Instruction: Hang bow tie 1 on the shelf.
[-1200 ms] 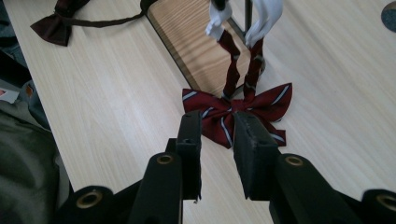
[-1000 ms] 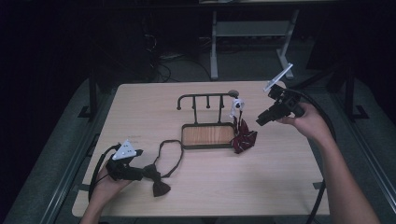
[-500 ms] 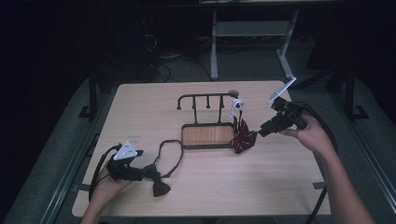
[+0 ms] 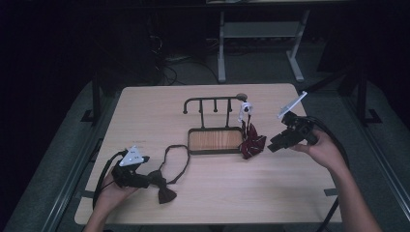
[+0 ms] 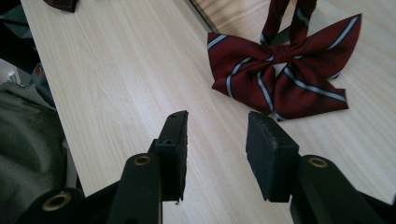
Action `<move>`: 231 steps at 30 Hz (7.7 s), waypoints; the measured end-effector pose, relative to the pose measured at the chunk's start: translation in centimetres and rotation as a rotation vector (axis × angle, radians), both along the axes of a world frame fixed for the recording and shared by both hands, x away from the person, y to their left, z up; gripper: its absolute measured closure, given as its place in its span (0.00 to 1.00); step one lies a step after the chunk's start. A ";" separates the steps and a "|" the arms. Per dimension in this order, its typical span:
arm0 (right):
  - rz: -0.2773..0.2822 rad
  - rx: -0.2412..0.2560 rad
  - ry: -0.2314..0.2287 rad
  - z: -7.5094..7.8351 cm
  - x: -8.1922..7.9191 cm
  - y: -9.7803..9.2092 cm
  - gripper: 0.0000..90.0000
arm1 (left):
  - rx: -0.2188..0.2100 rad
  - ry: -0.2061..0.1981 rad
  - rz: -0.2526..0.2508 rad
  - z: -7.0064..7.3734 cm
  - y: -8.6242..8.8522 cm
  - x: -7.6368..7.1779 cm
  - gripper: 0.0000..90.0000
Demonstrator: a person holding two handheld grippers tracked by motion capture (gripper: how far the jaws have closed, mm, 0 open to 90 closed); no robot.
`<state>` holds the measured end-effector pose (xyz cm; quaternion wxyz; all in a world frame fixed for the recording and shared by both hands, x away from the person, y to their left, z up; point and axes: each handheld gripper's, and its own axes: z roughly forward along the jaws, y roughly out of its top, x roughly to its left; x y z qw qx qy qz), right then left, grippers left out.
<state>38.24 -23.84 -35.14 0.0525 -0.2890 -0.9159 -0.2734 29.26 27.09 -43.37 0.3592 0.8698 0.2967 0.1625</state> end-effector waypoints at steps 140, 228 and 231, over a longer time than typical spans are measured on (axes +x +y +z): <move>0.005 0.087 -0.027 -7.8 -6.4 -1.2 0.50 | 0.256 0.349 0.073 0.2 -6.1 12.5 0.77; -0.008 0.105 -0.041 -7.9 -6.2 -1.1 0.52 | 0.230 0.362 -0.184 10.5 -3.3 8.6 1.00; -0.007 0.105 -0.041 -7.9 -6.2 -1.1 0.52 | 0.226 0.357 -0.189 10.8 -3.3 8.5 1.00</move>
